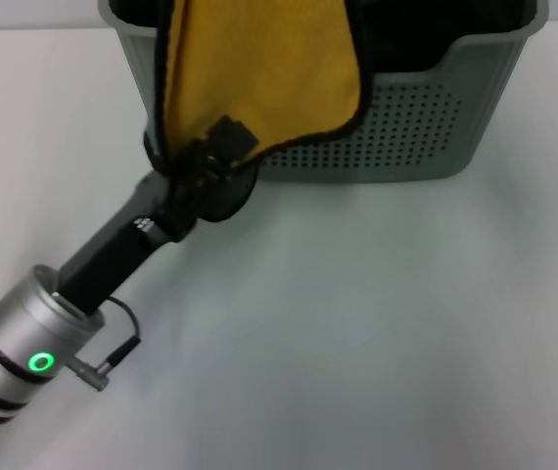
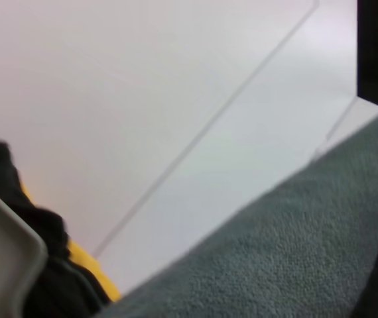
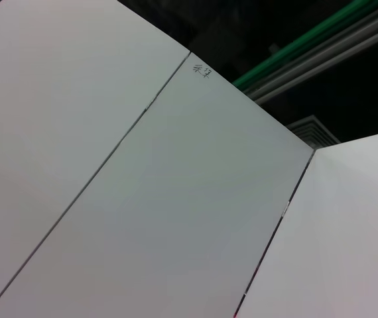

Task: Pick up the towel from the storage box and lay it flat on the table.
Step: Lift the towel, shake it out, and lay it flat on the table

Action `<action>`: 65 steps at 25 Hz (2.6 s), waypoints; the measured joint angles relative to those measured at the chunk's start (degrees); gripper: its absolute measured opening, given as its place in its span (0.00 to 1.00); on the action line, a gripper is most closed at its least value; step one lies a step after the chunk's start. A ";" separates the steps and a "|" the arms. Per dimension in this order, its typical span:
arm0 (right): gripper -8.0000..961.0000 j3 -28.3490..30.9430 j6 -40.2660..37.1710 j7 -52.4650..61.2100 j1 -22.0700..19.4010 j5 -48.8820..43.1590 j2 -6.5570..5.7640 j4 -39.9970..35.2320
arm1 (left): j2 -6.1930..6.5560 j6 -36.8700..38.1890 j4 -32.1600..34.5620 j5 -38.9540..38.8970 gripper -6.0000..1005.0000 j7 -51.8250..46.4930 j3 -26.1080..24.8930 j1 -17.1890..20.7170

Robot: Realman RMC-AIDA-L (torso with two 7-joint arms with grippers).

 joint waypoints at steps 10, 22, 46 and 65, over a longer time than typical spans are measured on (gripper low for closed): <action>0.02 0.89 1.26 0.10 -0.88 -0.13 -0.12 -0.72 | 0.21 1.24 -1.29 0.20 0.39 0.64 -3.39 1.67; 0.02 1.27 2.23 0.08 -0.90 -0.26 -0.16 -0.64 | 0.42 3.95 -3.09 0.15 0.37 1.02 -5.63 2.14; 0.02 -1.63 2.25 0.42 -0.73 -0.90 -0.07 0.15 | -0.26 1.53 -5.45 -1.35 0.35 13.67 -9.93 0.59; 0.02 -0.21 2.38 0.42 -0.85 -0.57 -0.07 1.52 | -0.09 5.71 -5.76 -0.04 0.03 15.32 -8.66 0.97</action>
